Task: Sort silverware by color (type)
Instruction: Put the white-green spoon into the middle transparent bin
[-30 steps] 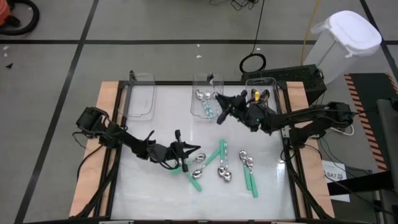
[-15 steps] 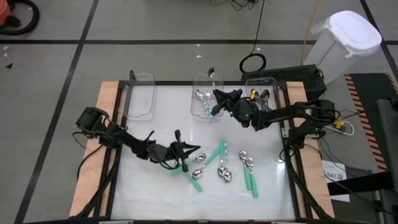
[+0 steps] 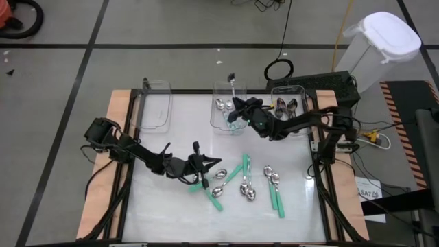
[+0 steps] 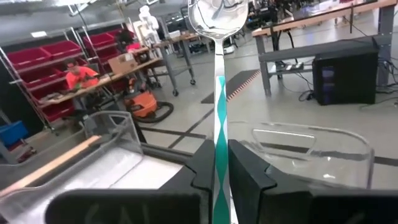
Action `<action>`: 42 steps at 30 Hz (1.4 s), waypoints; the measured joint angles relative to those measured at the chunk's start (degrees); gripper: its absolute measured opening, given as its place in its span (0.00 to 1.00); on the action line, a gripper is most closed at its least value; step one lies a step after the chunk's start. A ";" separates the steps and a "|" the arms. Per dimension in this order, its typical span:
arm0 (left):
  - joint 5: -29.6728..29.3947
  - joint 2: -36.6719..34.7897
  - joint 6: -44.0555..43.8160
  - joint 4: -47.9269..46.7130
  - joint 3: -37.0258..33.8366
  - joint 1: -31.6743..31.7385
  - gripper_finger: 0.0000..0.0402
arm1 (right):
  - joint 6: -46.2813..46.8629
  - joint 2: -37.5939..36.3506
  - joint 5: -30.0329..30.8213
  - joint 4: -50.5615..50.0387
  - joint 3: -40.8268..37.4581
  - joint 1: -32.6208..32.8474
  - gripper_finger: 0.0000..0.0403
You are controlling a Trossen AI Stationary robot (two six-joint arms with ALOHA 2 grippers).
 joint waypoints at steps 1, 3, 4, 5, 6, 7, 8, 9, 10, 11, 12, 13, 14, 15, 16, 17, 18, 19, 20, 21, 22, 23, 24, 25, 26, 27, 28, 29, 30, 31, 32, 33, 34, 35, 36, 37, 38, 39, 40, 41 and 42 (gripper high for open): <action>0.00 0.00 -0.04 0.00 0.00 0.00 0.02 | 0.00 0.78 0.06 -0.02 0.55 -0.14 0.06; 0.00 0.00 -0.04 0.00 0.00 -0.02 0.02 | 0.81 2.16 0.86 -0.29 1.38 -0.27 0.06; 0.00 0.00 -0.05 -0.02 0.00 -0.02 0.02 | 1.25 2.76 1.50 -0.44 1.55 -0.27 0.06; 0.00 0.00 -0.07 -0.02 0.00 0.00 0.02 | 1.39 3.31 1.90 -0.46 1.66 -0.39 0.06; 0.00 0.00 -0.09 -0.02 0.00 0.00 0.02 | 1.41 3.69 2.57 -0.60 1.83 -0.47 0.06; 0.00 0.00 -0.12 -0.03 0.00 -0.02 0.02 | 1.44 3.79 2.91 -1.08 1.87 -0.50 0.06; 0.00 0.02 -0.23 -0.05 0.00 0.00 0.02 | 1.49 3.76 3.23 -1.70 1.87 -0.56 0.06; 0.00 0.02 -0.22 -0.05 0.00 0.00 0.02 | 1.46 3.74 3.86 -1.81 1.87 -0.60 0.06; 0.00 0.00 -0.22 -0.11 0.02 0.00 0.02 | 1.46 3.70 4.57 -2.16 1.89 -0.60 0.06; 0.00 0.02 -0.20 -0.24 0.02 0.00 0.02 | 1.46 3.70 4.80 -2.41 1.89 -0.60 0.06; 0.00 0.02 -0.19 -0.28 0.02 0.00 0.02 | 1.46 3.70 5.15 -2.59 1.89 -0.60 0.06; 0.00 0.02 -0.22 -0.33 0.02 0.00 0.02 | 1.54 3.70 5.94 -2.79 1.89 -0.60 0.06; 0.00 0.02 -0.22 -0.33 0.02 0.00 0.02 | 2.01 3.70 6.16 -2.99 1.89 -0.60 0.06; 0.00 0.02 -0.22 -0.33 0.02 0.00 0.02 | 2.79 3.68 6.14 -3.31 1.89 -0.66 0.06; 0.00 0.02 -0.22 -0.33 0.02 0.00 0.02 | 3.53 3.68 6.10 -3.77 1.89 -0.80 0.06; 0.00 0.02 -0.24 -0.33 0.02 0.00 0.02 | 4.21 3.68 5.99 -4.34 1.89 -0.91 0.06; 0.00 0.02 -0.32 -0.33 0.02 0.00 0.02 | 4.70 3.68 5.97 -4.98 1.89 -0.97 0.06; 0.00 0.02 -0.44 -0.33 0.02 0.00 0.02 | 5.13 3.68 5.99 -5.42 1.89 -0.98 0.06; 0.00 0.02 -0.58 -0.33 0.02 0.00 0.02 | 5.37 3.68 6.06 -5.88 1.89 -1.00 0.06; 0.00 0.02 -0.75 -0.33 0.02 0.00 0.02 | 5.54 3.68 6.08 -6.47 1.89 -1.00 0.06; 0.00 0.02 -0.78 -0.33 0.02 0.00 0.02 | 5.69 3.68 6.07 -6.96 1.89 -1.00 0.06; 0.00 0.02 -0.83 -0.33 0.02 0.00 0.02 | 5.87 3.68 6.06 -7.56 1.89 -1.00 0.06; 0.00 0.02 -0.83 -0.33 0.02 0.00 0.02 | 6.08 3.68 6.05 -8.07 1.89 -0.97 0.06; 0.00 0.02 -0.83 -0.33 0.02 0.00 0.02 | 6.39 3.68 6.03 -8.52 1.89 -0.97 0.06; 0.00 0.02 -0.83 -0.33 0.02 0.00 0.02 | 6.84 3.68 6.05 -9.15 1.89 -0.97 0.06; 0.00 0.02 -0.83 -0.33 0.02 0.00 0.02 | 7.26 3.68 6.05 -9.94 1.89 -1.00 0.06; 0.00 0.02 -0.83 -0.33 0.02 0.00 0.02 | 7.63 3.68 6.05 -10.68 1.89 -0.99 0.07; 0.01 0.02 -0.83 -0.33 0.02 0.00 0.02 | 8.13 3.68 6.05 -11.38 1.89 -0.98 0.08; 0.00 0.02 -0.83 -0.33 0.02 0.00 0.02 | 8.71 3.68 6.05 -11.93 1.89 -1.00 0.09; 0.00 0.02 -0.85 -0.32 0.02 0.00 0.02 | 9.15 3.68 6.05 -12.32 1.89 -1.00 0.11; 0.00 0.02 -0.90 -0.33 0.02 0.00 0.02 | 9.61 3.68 6.05 -12.67 1.89 -0.97 0.12; 0.01 0.02 -0.95 -0.32 0.02 0.00 0.02 | 10.20 3.68 6.05 -13.03 1.89 -0.97 0.13; 0.00 0.02 -1.09 -0.31 0.02 0.00 0.02 | 10.64 3.68 6.03 -13.31 1.89 -0.97 0.14; 0.00 0.02 -1.28 -0.31 0.02 0.00 0.02 | 11.01 3.68 6.03 -13.51 1.89 -0.97 0.15; 0.00 0.02 -1.29 -0.31 0.02 0.00 0.02 | 11.42 3.68 6.03 -13.71 1.89 -0.97 0.16; 0.00 0.02 -1.29 -0.31 0.02 0.00 0.02 | 11.64 3.68 6.03 -13.84 1.89 -0.97 0.17; 0.02 0.02 -1.29 -0.31 0.02 0.00 0.02 | 11.69 3.68 5.98 -14.00 1.89 -0.97 0.18; 0.02 0.02 -1.29 -0.31 0.02 0.00 0.02 | 11.69 3.68 5.94 -14.14 1.89 -0.97 0.18; 0.00 0.02 -1.29 -0.31 0.02 0.00 0.02 | 11.69 3.68 5.92 -14.14 1.89 -0.97 0.19; 0.01 0.02 -1.30 -0.31 0.02 0.00 0.02 | 11.62 3.68 5.91 -14.15 1.89 -0.97 0.19; 0.02 0.02 -1.33 -0.31 0.02 0.00 0.02 | 11.48 3.68 5.90 -14.14 1.89 -0.97 0.20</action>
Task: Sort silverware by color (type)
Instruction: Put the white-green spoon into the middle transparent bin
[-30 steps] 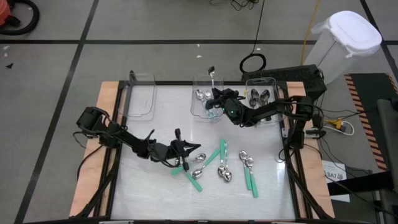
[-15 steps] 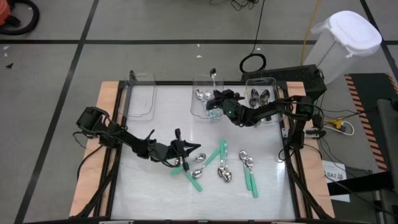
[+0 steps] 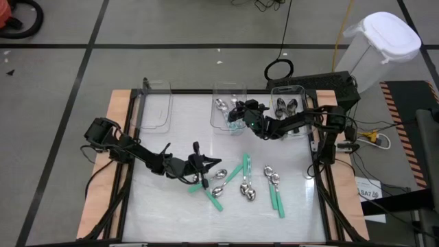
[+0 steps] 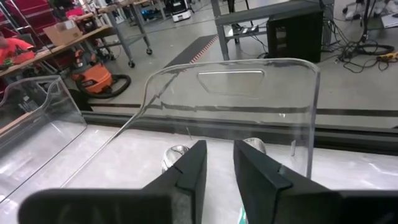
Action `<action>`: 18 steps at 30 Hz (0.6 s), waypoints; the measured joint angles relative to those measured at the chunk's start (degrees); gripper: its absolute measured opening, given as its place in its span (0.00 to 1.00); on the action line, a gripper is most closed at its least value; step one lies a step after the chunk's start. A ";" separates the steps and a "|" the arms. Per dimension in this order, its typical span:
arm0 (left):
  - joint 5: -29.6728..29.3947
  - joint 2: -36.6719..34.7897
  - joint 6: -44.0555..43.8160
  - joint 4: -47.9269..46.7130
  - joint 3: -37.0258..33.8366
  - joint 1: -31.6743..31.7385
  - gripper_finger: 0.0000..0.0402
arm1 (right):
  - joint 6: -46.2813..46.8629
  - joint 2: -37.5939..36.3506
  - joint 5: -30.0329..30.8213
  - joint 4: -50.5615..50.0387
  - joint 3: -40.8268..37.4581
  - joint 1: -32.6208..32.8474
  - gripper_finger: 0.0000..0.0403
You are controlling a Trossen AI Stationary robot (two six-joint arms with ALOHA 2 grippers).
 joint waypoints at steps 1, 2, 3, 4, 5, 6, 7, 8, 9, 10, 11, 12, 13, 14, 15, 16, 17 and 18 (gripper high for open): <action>0.00 0.00 -0.18 0.01 0.00 0.00 0.02 | -0.15 0.00 -0.01 0.00 0.00 0.00 0.20; -0.01 0.00 -0.43 0.00 0.00 0.00 0.02 | -0.22 -0.10 -0.03 -0.08 -0.01 0.00 0.20; 0.00 0.00 -0.72 0.02 0.00 0.00 0.02 | -0.25 -0.37 -0.10 -0.53 -0.02 0.02 0.21; -0.02 0.00 -1.11 0.02 0.00 0.00 0.02 | -0.43 -0.68 -0.12 -0.76 -0.02 0.15 0.21; 0.00 0.02 -1.54 0.00 0.00 -0.02 0.02 | -0.99 -1.28 -0.24 -1.00 -0.02 0.36 0.22; 0.00 0.02 -1.89 0.02 0.00 -0.07 0.02 | -1.91 -2.17 -0.23 -1.93 -0.02 0.72 0.22; -0.01 0.00 -2.42 0.00 0.00 -0.15 0.02 | -3.20 -3.17 -0.21 -2.74 -0.04 1.31 0.23; 0.00 0.00 -3.11 -0.15 0.00 -0.17 0.02 | -4.78 -4.45 -0.24 -3.57 -0.04 2.01 0.23; 0.00 0.00 -3.92 -0.75 0.00 -0.27 0.02 | -6.86 -5.94 -0.25 -5.06 -0.04 2.89 0.23; 0.00 0.01 -4.92 -1.70 0.00 -0.39 0.02 | -9.09 -7.68 -0.29 -6.88 -0.03 3.94 0.24; 0.00 0.01 -6.05 -3.02 0.00 -0.50 0.02 | -11.46 -9.48 -0.28 -9.05 -0.02 5.10 0.24; 0.00 0.02 -7.22 -4.33 0.00 -0.62 0.02 | -13.81 -11.38 -0.28 -11.61 -0.02 6.37 0.24; -0.02 0.02 -8.48 -5.57 0.00 -0.86 0.02 | -15.92 -13.34 -0.31 -14.20 -0.02 7.83 0.24; 0.00 0.02 -9.77 -6.56 0.00 -1.05 0.02 | -17.79 -15.26 -0.41 -17.36 -0.02 9.43 0.24; 0.00 0.02 -10.99 -7.56 0.00 -1.29 0.02 | -19.36 -17.24 -1.43 -21.35 -0.02 11.13 0.24; 0.00 0.02 -12.20 -8.61 0.00 -1.58 0.02 | -20.38 -19.16 -2.54 -25.15 -0.02 12.89 0.24; 0.02 0.02 -13.32 -9.53 0.00 -1.91 0.02 | -20.73 -20.82 -3.96 -29.31 -0.02 14.81 0.24; 0.00 0.03 -14.34 -10.24 0.00 -2.27 0.02 | -20.47 -22.27 -5.12 -33.69 0.00 16.83 0.24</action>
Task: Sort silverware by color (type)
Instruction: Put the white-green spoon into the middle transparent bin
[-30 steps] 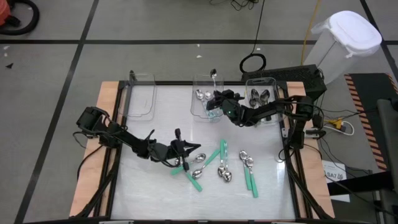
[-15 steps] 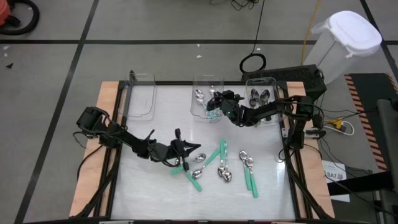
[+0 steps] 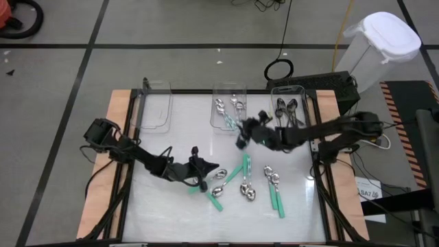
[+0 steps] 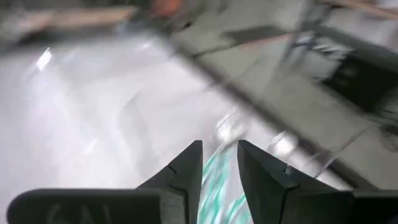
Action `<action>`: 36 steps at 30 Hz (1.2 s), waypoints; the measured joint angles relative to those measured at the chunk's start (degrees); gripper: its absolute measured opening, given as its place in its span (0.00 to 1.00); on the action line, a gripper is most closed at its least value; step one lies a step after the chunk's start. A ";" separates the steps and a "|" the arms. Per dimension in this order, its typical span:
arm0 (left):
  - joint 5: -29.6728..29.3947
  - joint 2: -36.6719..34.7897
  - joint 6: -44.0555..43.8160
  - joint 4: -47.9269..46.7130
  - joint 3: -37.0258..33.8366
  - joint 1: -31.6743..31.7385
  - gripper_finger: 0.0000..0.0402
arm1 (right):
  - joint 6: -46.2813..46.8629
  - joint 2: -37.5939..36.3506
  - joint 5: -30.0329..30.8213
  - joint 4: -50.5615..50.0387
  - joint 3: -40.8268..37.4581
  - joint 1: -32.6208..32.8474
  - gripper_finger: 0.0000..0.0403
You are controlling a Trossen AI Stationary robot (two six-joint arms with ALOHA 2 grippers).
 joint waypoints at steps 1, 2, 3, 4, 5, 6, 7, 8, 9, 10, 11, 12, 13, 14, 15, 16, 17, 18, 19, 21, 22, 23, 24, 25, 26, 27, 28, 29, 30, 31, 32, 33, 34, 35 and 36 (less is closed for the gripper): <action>0.00 0.01 -0.98 -0.42 0.00 -0.38 0.02 | 1.16 -1.21 -0.86 -4.23 -0.01 2.18 0.24; 0.01 0.01 -1.87 -0.71 0.00 -0.86 0.02 | 2.82 -2.08 -1.11 -7.85 -0.15 4.49 0.24; 0.00 0.01 -2.58 -0.95 0.00 -1.34 0.02 | 4.70 -2.65 -1.13 -10.50 -0.61 7.03 0.24; 0.00 0.01 -3.27 -1.09 0.00 -1.89 0.02 | 6.41 -3.05 -1.07 -12.39 -1.43 9.68 0.24; 0.00 0.01 -3.80 -1.14 0.00 -2.37 0.02 | 7.89 -3.42 -1.05 -13.28 -2.58 12.46 0.24; 0.00 0.01 -4.24 -1.12 0.00 -2.91 0.02 | 9.16 -3.58 -1.04 -12.92 -4.01 15.26 0.24; 0.00 0.01 -4.69 -1.12 0.00 -3.39 0.02 | 10.19 -3.61 -0.99 -11.74 -5.37 17.98 0.24; 0.00 0.01 -4.98 -1.10 0.00 -3.82 0.02 | 10.98 -3.60 -0.82 -10.02 -6.59 20.65 0.24; -0.21 0.01 -5.20 -1.14 0.00 -4.30 0.02 | 11.50 -3.54 0.00 -7.77 -7.94 23.23 0.24; -0.83 0.01 -5.42 -1.10 0.00 -4.81 0.02 | 11.70 -3.54 0.16 -5.78 -9.16 25.55 0.24; -1.68 0.01 -5.83 -1.12 0.00 -5.26 0.02 | 11.65 -3.46 0.57 -3.71 -10.15 27.67 0.24; -2.51 0.01 -6.28 -1.26 0.00 -5.69 0.02 | 11.58 -3.25 0.71 -1.32 -11.00 29.40 0.24; -3.02 0.01 -6.48 -1.46 0.00 -6.04 0.02 | 11.66 -3.00 1.30 0.79 -11.78 31.07 0.24; -3.40 0.01 -6.63 -1.51 0.00 -6.34 0.02 | 11.91 -2.72 2.42 2.52 -12.55 32.79 0.24; -3.78 0.01 -6.67 -1.49 0.00 -6.58 0.02 | 12.29 -2.16 3.72 3.99 -13.11 34.34 0.24; -4.10 0.01 -6.66 -1.46 0.00 -6.85 0.02 | 12.74 -1.35 5.00 5.21 -13.34 35.70 0.24; -4.32 0.01 -6.65 -1.46 0.00 -6.98 0.02 | 13.25 -0.43 6.14 5.71 -13.36 36.88 0.24; -4.55 0.01 -6.65 -1.50 0.00 -7.07 0.02 | 13.90 0.49 7.41 5.72 -13.39 37.90 0.24; -4.76 0.01 -6.65 -1.52 0.00 -7.14 0.02 | 14.67 1.52 8.52 5.69 -13.44 38.69 0.24; -5.14 0.01 -6.65 -1.57 0.00 -7.22 0.02 | 16.67 3.51 9.64 5.98 -13.46 39.74 0.24; -5.14 0.01 -6.64 -1.58 0.00 -7.22 0.02 | 17.82 4.24 9.62 5.91 -13.46 40.06 0.24; -5.16 0.01 -6.64 -1.63 0.00 -7.20 0.02 | 19.20 4.87 9.62 6.00 -13.46 40.25 0.24; -5.18 0.01 -6.64 -1.69 0.00 -7.13 0.02 | 20.97 5.36 9.64 6.08 -13.46 40.36 0.24; -5.20 0.01 -6.63 -1.77 0.00 -7.08 0.02 | 22.91 5.71 9.64 5.89 -13.46 40.37 0.24; -5.22 0.01 -6.62 -1.85 0.00 -7.00 0.02 | 24.50 6.08 9.75 5.84 -13.46 40.32 0.24; -5.23 0.01 -6.62 -1.87 0.00 -6.91 0.02 | 25.81 6.21 9.75 5.80 -13.46 40.32 0.24; -5.25 0.01 -6.62 -1.87 0.00 -6.82 0.02 | 26.77 6.23 9.74 5.79 -13.46 40.21 0.24; -5.27 0.01 -6.62 -1.87 0.00 -6.76 0.02 | 27.18 6.19 9.67 5.87 -13.46 40.11 0.24; -5.27 0.01 -6.62 -1.87 0.00 -6.76 0.02 | 27.06 6.18 9.47 5.92 -13.46 40.00 0.24; -5.31 0.01 -6.62 -1.87 0.00 -6.76 0.02 | 25.90 6.20 9.09 5.81 -13.46 39.95 0.24; -5.37 0.01 -6.61 -1.89 0.00 -6.76 0.02 | 23.73 6.20 8.04 5.73 -13.46 39.84 0.24; -5.49 0.01 -6.61 -1.89 0.00 -6.76 0.02 | 21.17 6.20 7.59 5.74 -13.41 39.76 0.24; -5.53 0.01 -6.60 -1.89 0.00 -6.76 0.02 | 18.89 6.20 6.57 5.35 -13.17 39.41 0.24; -5.53 0.01 -6.58 -1.89 0.00 -6.76 0.02 | 16.49 6.20 5.20 5.21 -12.72 39.02 0.24; -5.53 0.01 -6.58 -1.90 0.00 -6.76 0.02 | 13.97 6.20 3.16 5.26 -12.29 38.47 0.24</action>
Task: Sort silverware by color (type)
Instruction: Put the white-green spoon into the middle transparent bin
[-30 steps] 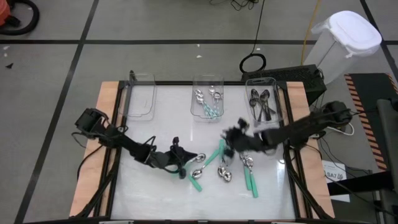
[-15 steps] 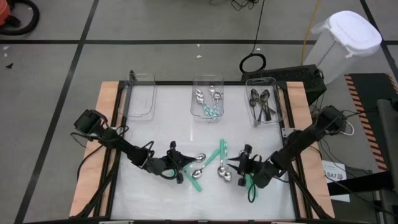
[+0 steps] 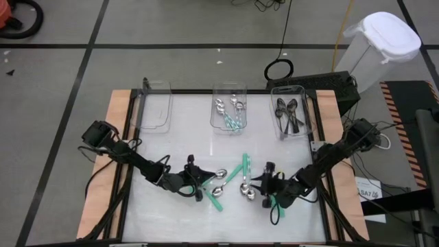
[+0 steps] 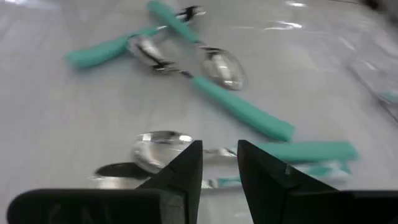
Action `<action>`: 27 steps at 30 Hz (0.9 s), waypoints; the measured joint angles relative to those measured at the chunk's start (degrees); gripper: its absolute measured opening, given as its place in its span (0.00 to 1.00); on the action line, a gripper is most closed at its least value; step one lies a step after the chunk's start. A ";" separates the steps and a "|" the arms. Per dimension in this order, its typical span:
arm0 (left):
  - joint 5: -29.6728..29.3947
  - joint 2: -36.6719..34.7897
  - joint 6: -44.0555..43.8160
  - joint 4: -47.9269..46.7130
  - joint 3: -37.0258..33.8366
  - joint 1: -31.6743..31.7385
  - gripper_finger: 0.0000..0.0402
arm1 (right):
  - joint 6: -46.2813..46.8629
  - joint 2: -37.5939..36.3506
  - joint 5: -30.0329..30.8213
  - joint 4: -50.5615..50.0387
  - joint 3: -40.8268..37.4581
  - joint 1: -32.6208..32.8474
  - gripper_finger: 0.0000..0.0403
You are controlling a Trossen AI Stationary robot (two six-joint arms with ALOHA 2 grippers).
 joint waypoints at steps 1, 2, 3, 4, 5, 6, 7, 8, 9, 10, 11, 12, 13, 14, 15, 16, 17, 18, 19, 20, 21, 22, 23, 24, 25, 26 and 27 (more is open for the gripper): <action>0.00 0.00 0.00 -0.01 0.00 0.00 0.02 | -2.35 -0.02 -2.38 -0.44 0.55 -0.81 0.24; 0.00 0.00 0.00 -0.01 0.00 0.00 0.02 | -4.45 -0.02 -5.14 -1.67 1.40 -1.78 0.24; 0.00 0.00 0.02 -0.01 0.00 0.00 0.02 | -6.34 -0.01 -7.93 -3.30 2.40 -2.82 0.24; 0.00 0.00 0.02 -0.01 0.00 0.00 0.02 | -8.07 0.00 -10.55 -5.34 3.56 -3.90 0.24; 0.00 0.00 0.00 -0.01 0.00 0.00 0.02 | -9.91 0.00 -13.05 -7.41 4.77 -4.98 0.24; -0.02 0.00 0.06 -0.01 0.00 0.00 0.02 | -11.75 -0.01 -15.51 -9.62 6.01 -6.07 0.24; -0.02 0.00 0.09 -0.01 0.00 0.00 0.02 | -13.66 -0.02 -17.78 -11.77 7.14 -7.15 0.24; -0.04 0.00 0.09 -0.01 0.00 0.00 0.02 | -15.50 -0.02 -19.70 -14.03 8.19 -8.18 0.24; -0.03 0.00 0.09 -0.01 0.00 0.00 0.02 | -17.56 -0.02 -21.80 -16.30 9.29 -9.21 0.24; -0.04 0.00 0.10 -0.01 0.00 0.00 0.02 | -19.82 -0.02 -23.96 -18.91 10.43 -10.15 0.25; -0.04 0.00 0.13 -0.06 0.00 0.00 0.02 | -22.24 -0.02 -25.69 -21.55 11.68 -11.00 0.25; -0.04 0.00 0.11 -0.08 0.00 0.00 0.02 | -24.66 -0.01 -27.01 -24.39 13.01 -11.73 0.26; -0.04 0.00 0.11 -0.08 0.00 0.00 0.02 | -27.30 -0.02 -28.05 -27.31 14.29 -12.40 0.26; -0.04 0.00 0.20 -0.08 0.00 0.00 0.02 | -30.35 -0.02 -28.54 -29.96 15.45 -13.03 0.27; -0.04 0.00 0.36 -0.11 0.00 0.00 0.02 | -33.59 -0.02 -29.25 -32.19 16.45 -13.61 0.29; -0.04 0.00 0.39 -0.12 0.00 0.01 0.02 | -37.02 -0.02 -30.03 -33.81 17.16 -14.15 0.30; -0.04 0.00 0.50 -0.12 0.00 0.07 0.02 | -40.18 -0.02 -30.45 -35.16 17.79 -14.63 0.31; -0.04 0.00 0.57 -0.12 0.00 0.15 0.02 | -43.20 -0.02 -31.29 -35.95 18.19 -15.07 0.33; -0.04 0.00 0.57 -0.19 0.00 0.28 0.02 | -46.23 -0.02 -32.41 -36.23 18.47 -15.55 0.34; -0.05 0.00 0.57 -0.21 0.00 0.42 0.02 | -48.74 -0.02 -33.86 -36.11 18.63 -16.11 0.35; -0.06 0.00 0.56 -0.22 0.00 0.61 0.02 | -51.19 -0.02 -35.90 -36.09 18.80 -16.77 0.37; -0.07 0.00 0.57 -0.22 0.00 0.76 0.02 | -53.29 -0.02 -38.03 -36.11 18.94 -17.45 0.38; -0.07 0.00 0.56 -0.21 0.00 0.95 0.02 | -55.28 -0.02 -39.85 -36.14 19.04 -18.13 0.40; -0.07 0.00 0.55 -0.23 0.00 1.11 0.02 | -57.09 -0.02 -41.03 -36.23 19.05 -18.75 0.41; -0.06 0.00 0.57 -0.23 0.00 1.31 0.02 | -58.93 -0.02 -41.79 -36.67 19.05 -19.27 0.42; -0.07 0.00 0.70 -0.23 0.00 1.52 0.02 | -60.64 -0.02 -41.87 -37.29 19.05 -19.69 0.44; -0.07 0.00 0.81 -0.23 0.00 1.72 0.02 | -62.07 -0.02 -41.82 -37.87 19.05 -20.12 0.44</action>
